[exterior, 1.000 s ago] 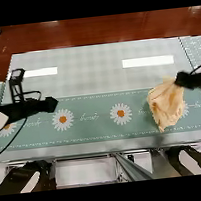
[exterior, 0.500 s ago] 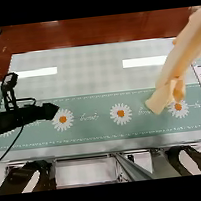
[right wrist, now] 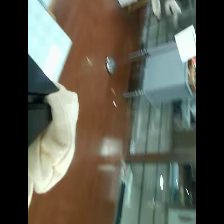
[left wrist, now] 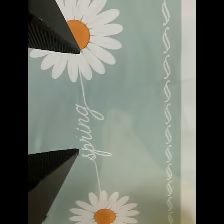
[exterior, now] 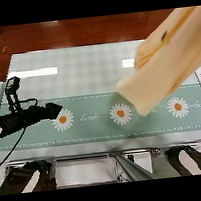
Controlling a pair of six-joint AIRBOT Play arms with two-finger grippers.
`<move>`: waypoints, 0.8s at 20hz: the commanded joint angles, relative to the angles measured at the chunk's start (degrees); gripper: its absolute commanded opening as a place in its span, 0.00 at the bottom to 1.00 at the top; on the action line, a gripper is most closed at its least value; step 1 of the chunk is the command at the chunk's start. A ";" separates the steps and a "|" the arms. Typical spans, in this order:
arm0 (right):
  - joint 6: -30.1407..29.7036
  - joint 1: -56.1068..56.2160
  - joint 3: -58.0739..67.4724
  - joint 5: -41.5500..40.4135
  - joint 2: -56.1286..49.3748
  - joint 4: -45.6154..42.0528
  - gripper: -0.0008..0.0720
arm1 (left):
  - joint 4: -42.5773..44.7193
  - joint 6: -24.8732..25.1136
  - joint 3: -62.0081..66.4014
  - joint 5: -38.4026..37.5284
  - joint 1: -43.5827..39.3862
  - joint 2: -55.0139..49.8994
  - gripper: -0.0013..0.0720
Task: Fold the shirts.
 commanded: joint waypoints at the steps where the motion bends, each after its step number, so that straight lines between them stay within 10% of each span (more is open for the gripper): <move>1: 0.39 3.06 -1.70 6.14 -2.29 7.23 0.03 | 0.35 -0.11 -0.15 2.91 0.15 -0.04 0.97; 10: 8.98 51.84 -35.23 -11.93 -17.20 -16.26 0.04 | 0.37 -0.09 -0.20 2.91 0.20 -0.04 0.98; 14: 13.14 57.94 -42.66 -18.29 -31.61 -12.70 0.04 | 0.20 -0.09 -0.20 2.78 0.20 -0.07 0.97; 15: 11.74 58.55 -42.66 -19.15 -34.01 -9.70 0.16 | 0.20 -0.09 -0.20 2.78 0.20 -0.24 0.97; 16: 9.75 58.10 -42.64 -19.12 -35.54 -6.25 0.57 | 0.17 -0.09 -0.20 2.73 0.20 -0.66 0.97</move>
